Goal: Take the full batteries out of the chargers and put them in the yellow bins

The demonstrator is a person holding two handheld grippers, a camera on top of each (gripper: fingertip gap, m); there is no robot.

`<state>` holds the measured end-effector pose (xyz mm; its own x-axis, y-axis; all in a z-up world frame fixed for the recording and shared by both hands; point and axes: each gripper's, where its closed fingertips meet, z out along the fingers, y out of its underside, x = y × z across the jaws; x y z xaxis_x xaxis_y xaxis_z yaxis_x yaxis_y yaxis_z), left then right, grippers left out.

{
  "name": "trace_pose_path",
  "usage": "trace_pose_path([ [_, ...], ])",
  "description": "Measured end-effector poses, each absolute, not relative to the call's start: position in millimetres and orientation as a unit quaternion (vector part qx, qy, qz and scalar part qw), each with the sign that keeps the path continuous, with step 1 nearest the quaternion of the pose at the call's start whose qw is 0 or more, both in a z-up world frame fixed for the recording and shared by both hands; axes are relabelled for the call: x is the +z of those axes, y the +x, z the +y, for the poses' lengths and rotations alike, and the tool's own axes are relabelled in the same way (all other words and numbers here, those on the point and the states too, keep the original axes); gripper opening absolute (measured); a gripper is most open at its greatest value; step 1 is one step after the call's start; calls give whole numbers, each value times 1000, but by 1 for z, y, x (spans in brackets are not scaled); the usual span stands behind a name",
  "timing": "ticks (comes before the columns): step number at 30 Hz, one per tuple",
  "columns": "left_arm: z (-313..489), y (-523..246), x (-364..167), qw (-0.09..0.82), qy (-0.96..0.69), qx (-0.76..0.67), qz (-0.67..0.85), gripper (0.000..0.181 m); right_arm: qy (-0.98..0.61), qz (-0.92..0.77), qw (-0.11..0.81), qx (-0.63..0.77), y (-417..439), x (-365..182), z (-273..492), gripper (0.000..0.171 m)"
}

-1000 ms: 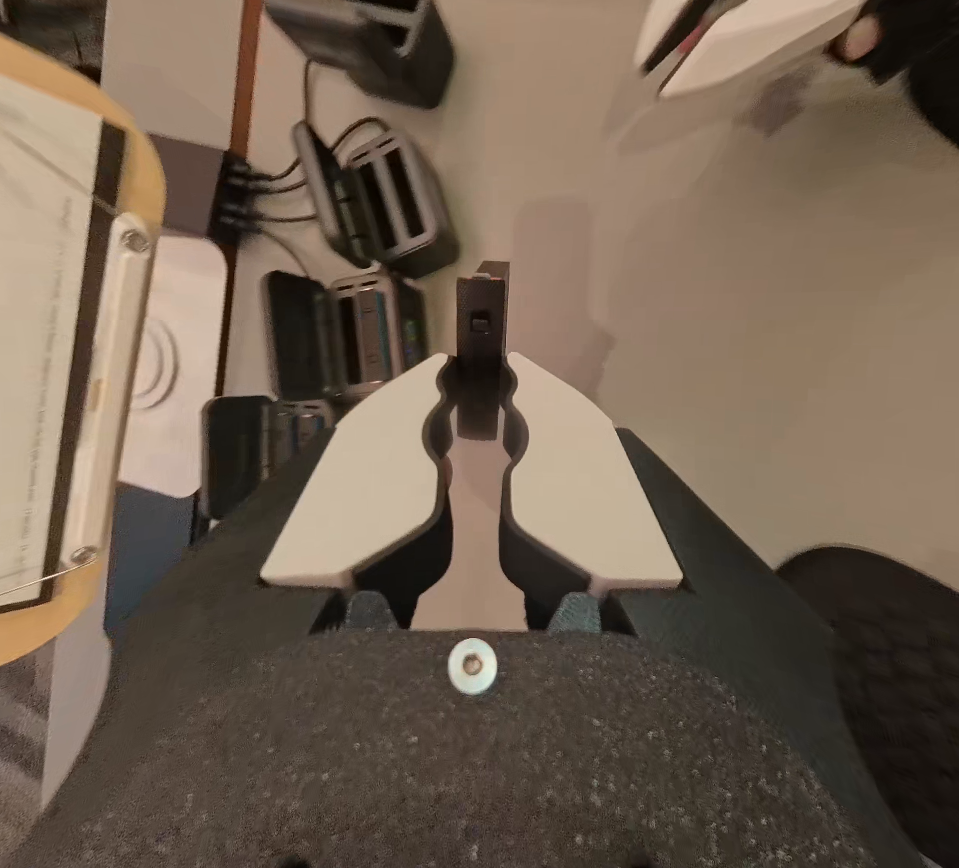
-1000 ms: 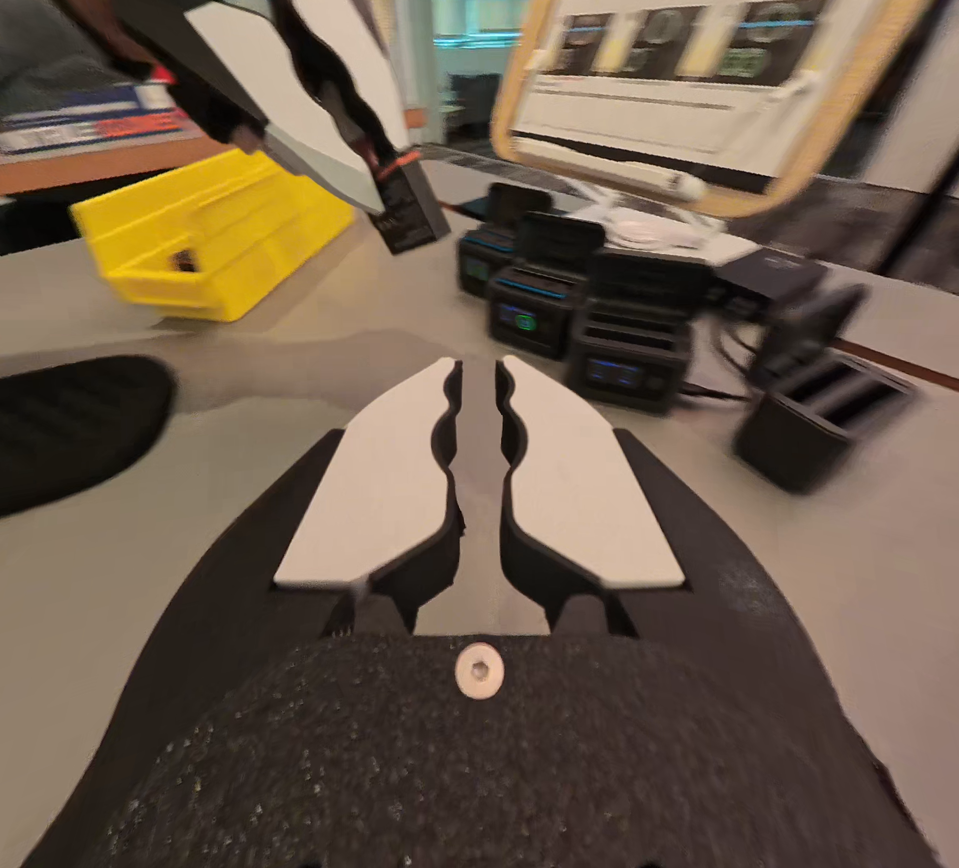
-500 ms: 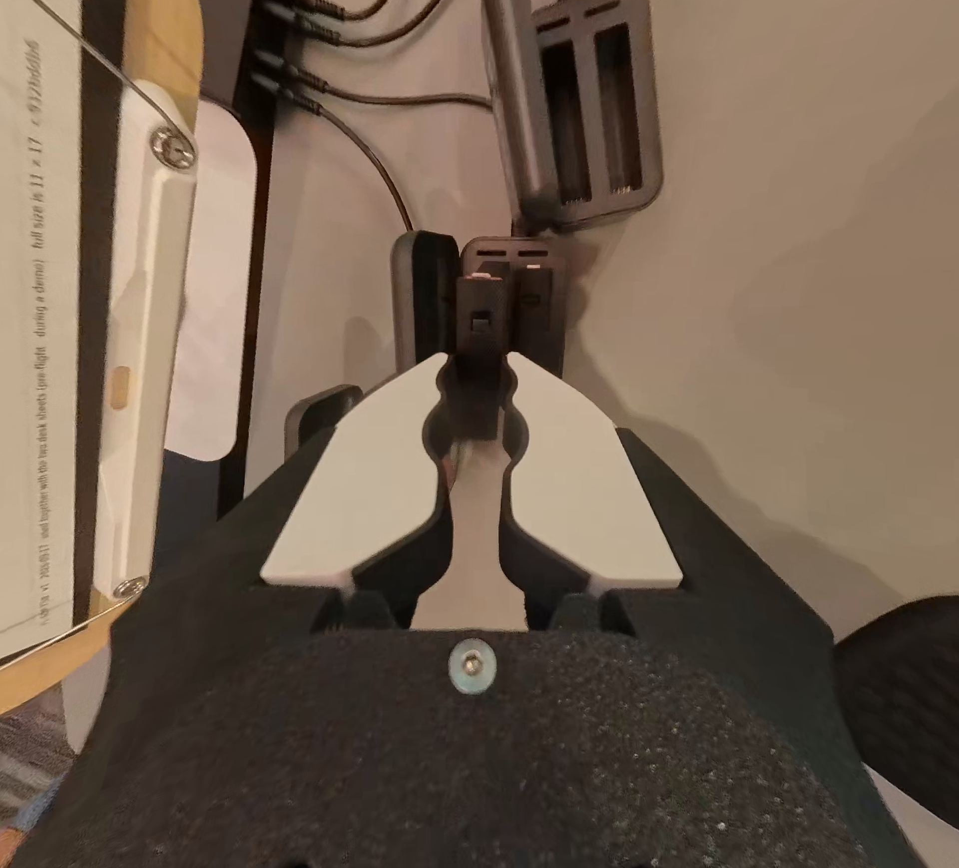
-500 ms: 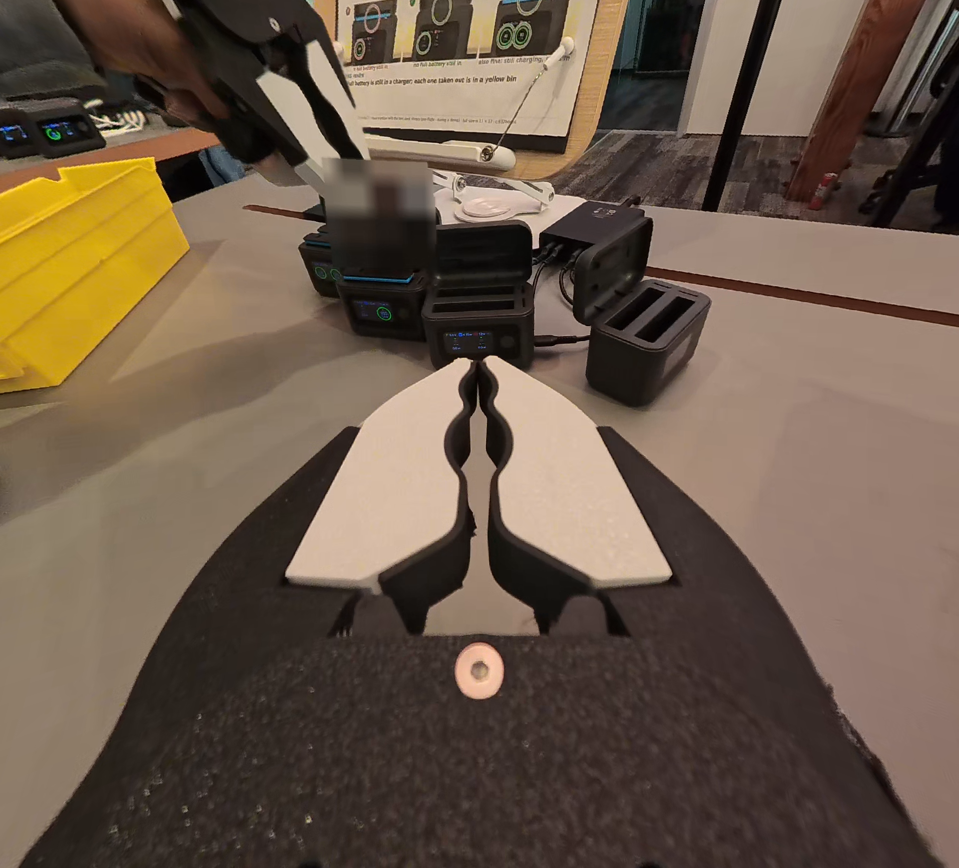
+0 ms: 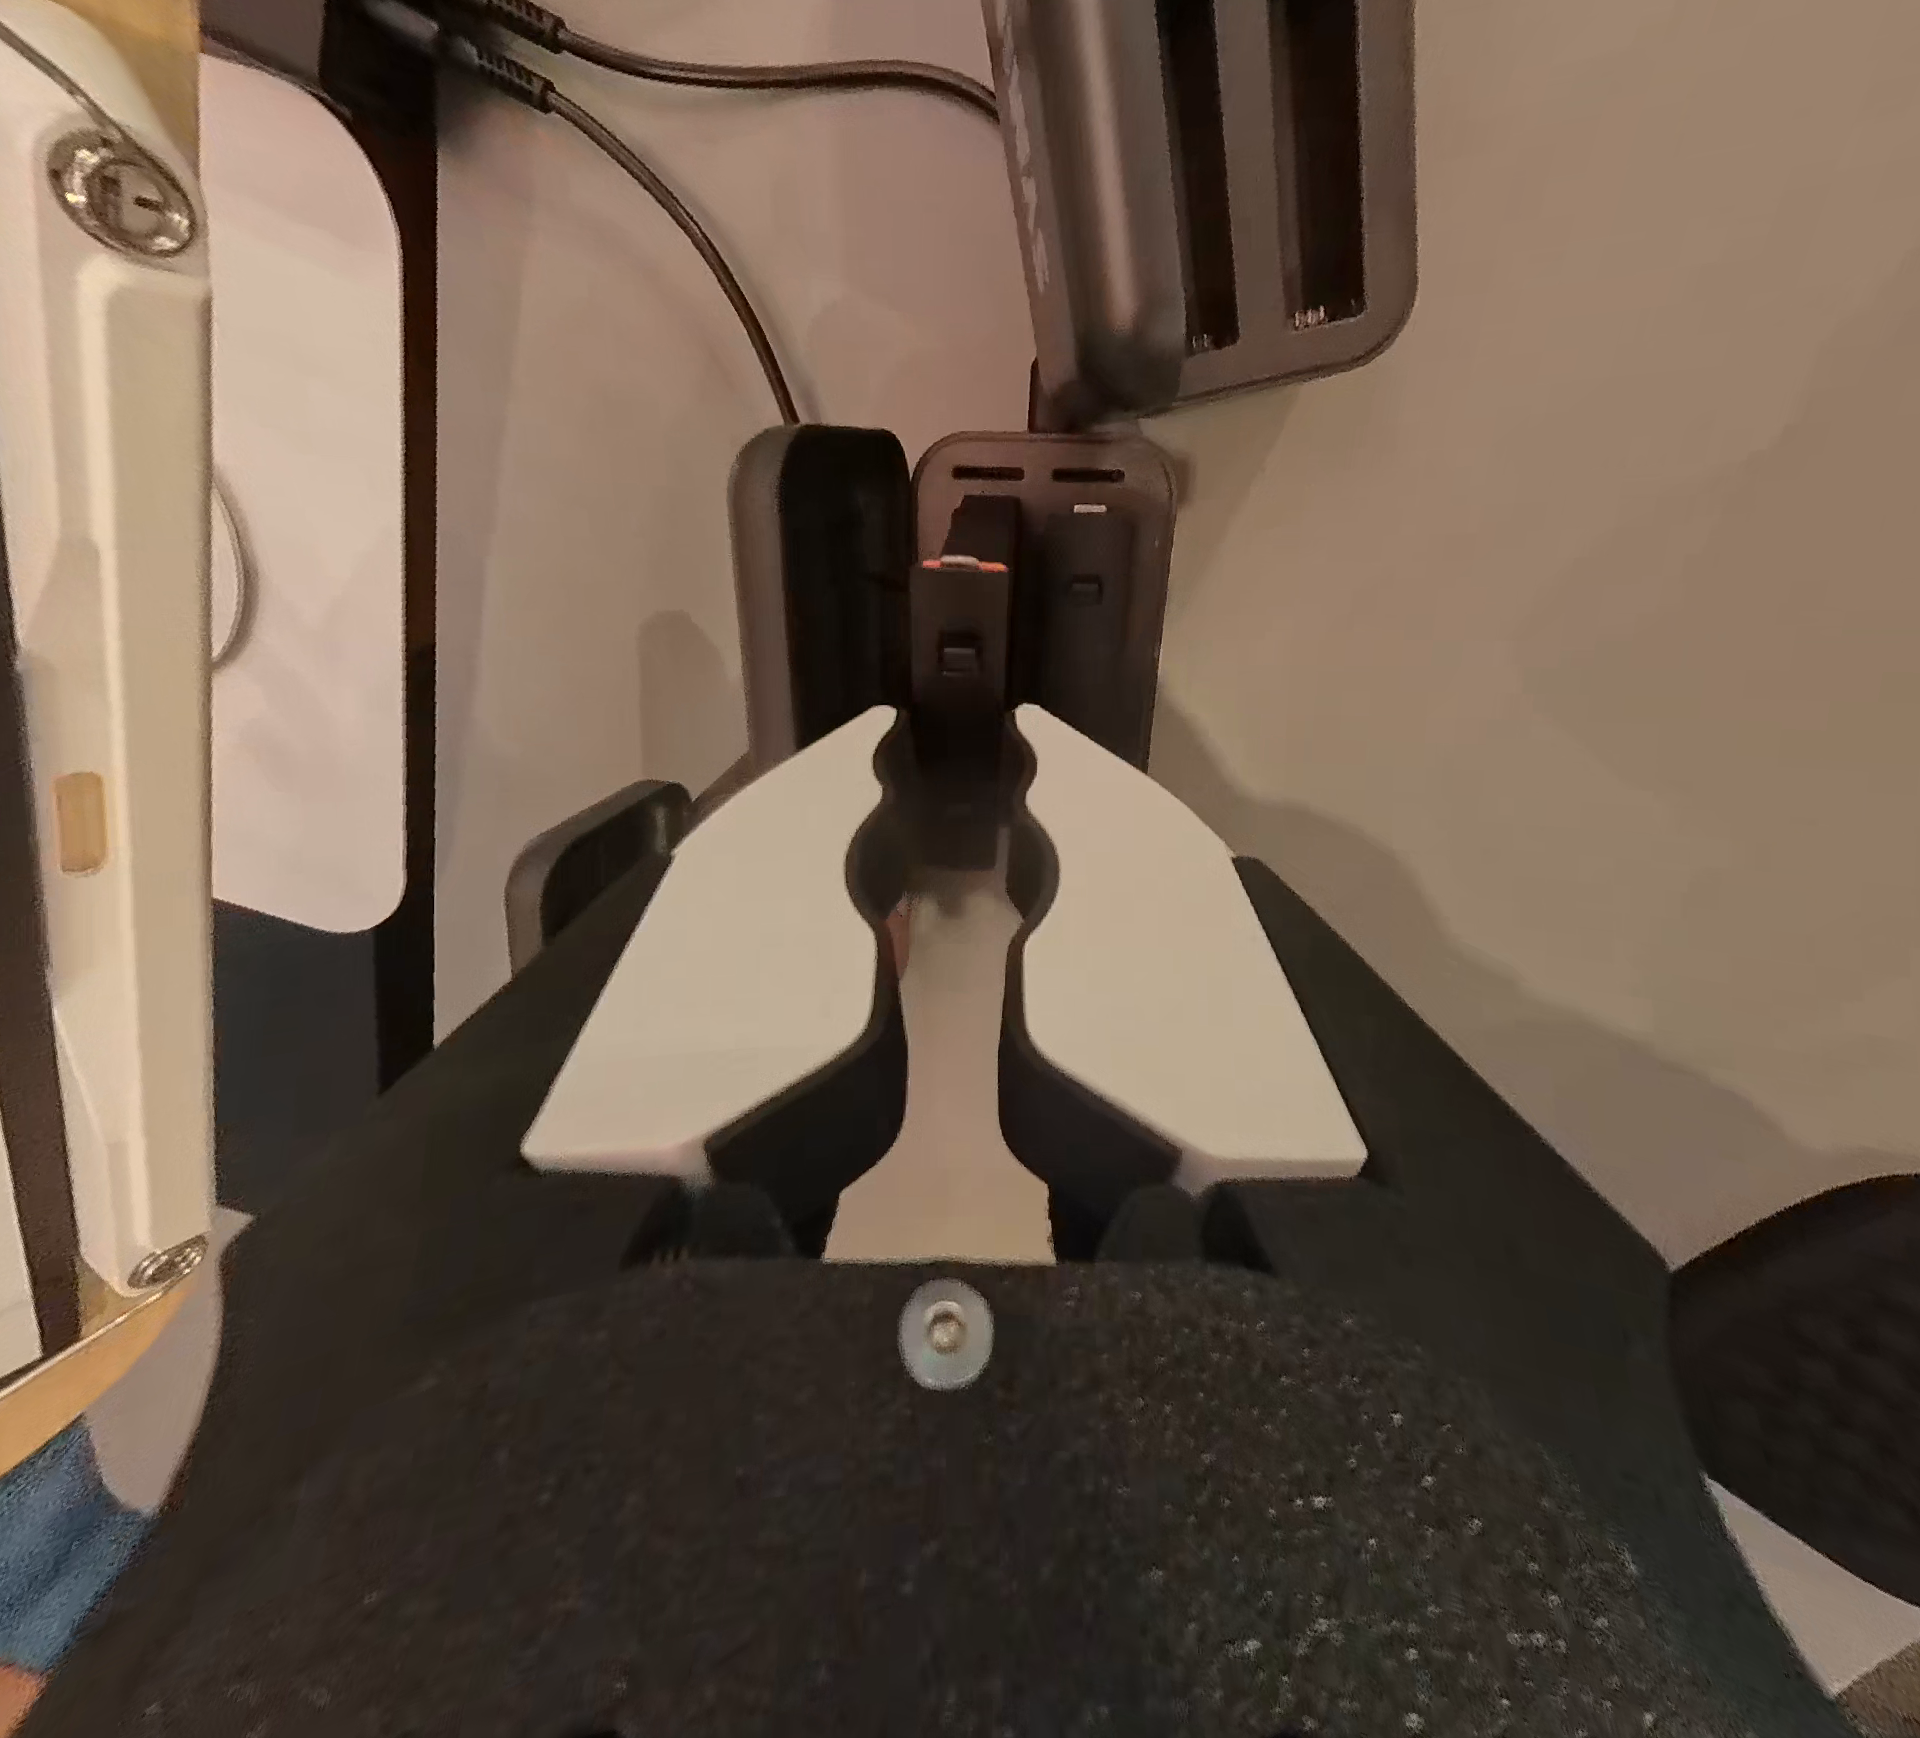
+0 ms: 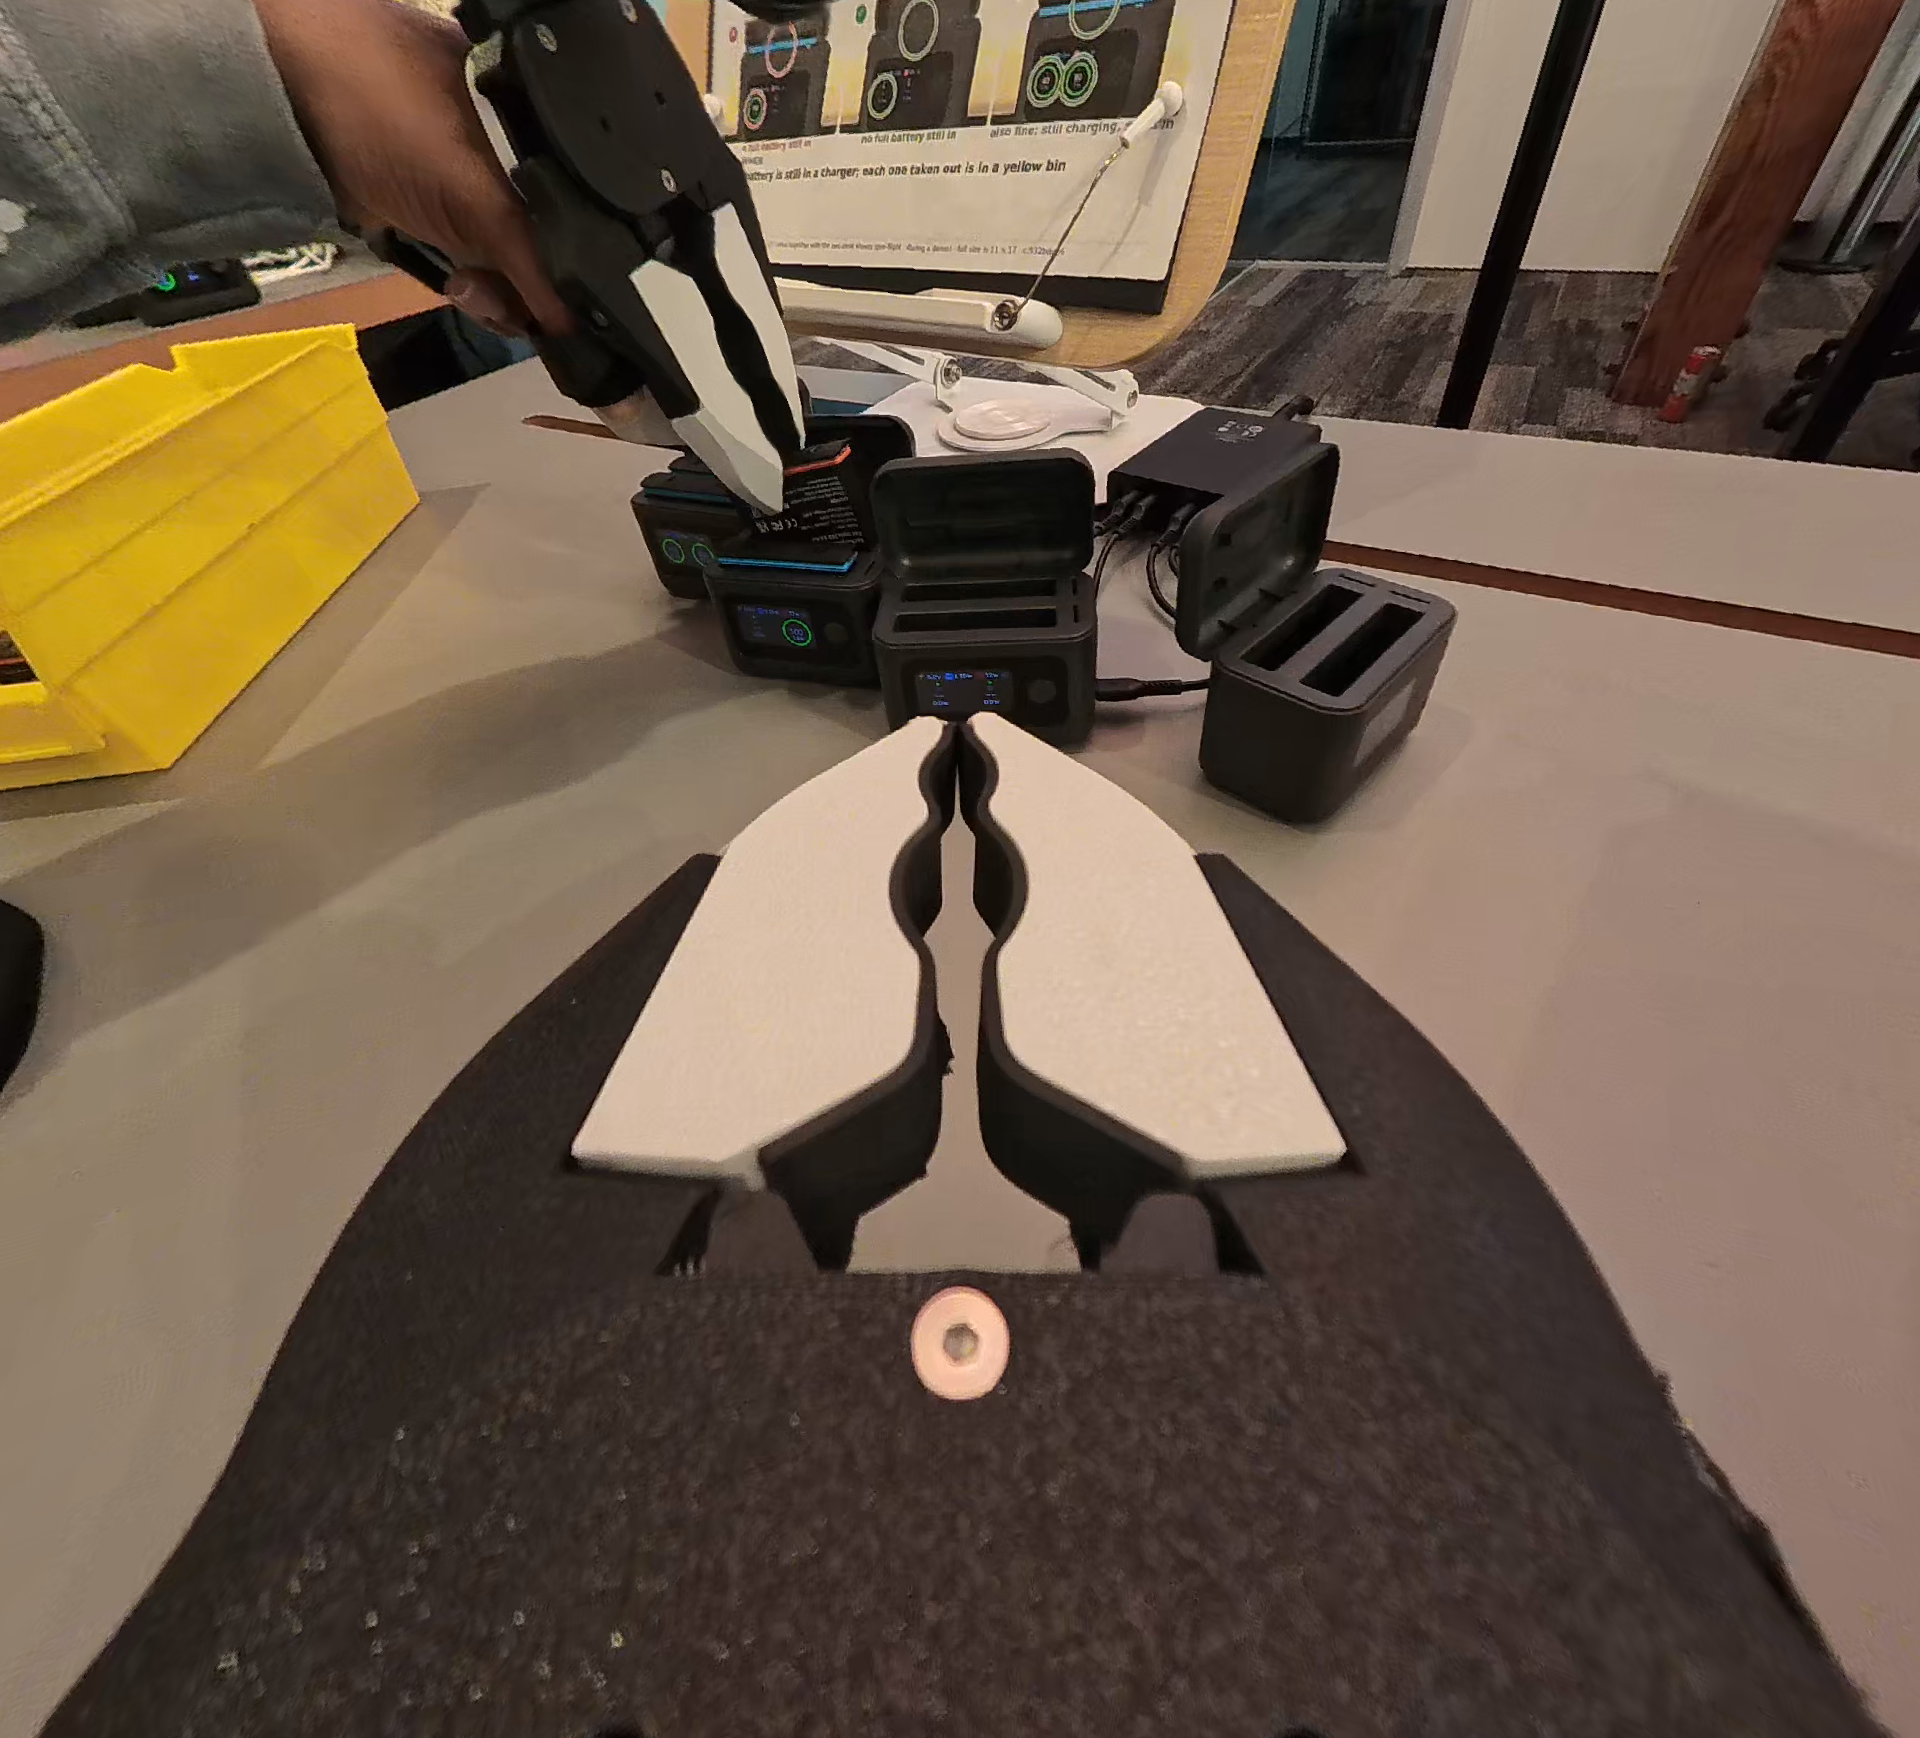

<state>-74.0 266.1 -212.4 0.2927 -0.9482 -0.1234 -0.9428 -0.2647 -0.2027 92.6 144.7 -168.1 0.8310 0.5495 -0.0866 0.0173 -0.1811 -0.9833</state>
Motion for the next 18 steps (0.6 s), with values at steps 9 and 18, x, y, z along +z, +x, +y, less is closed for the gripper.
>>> trace_pose_path([
  [9,265,-76,-211,83,-796,10,599,15,-736,-196,607,226,91,-168,143,0],
  [18,269,-79,-208,57,-788,48,611,15,-733,-204,605,232,87,-166,140,0],
])
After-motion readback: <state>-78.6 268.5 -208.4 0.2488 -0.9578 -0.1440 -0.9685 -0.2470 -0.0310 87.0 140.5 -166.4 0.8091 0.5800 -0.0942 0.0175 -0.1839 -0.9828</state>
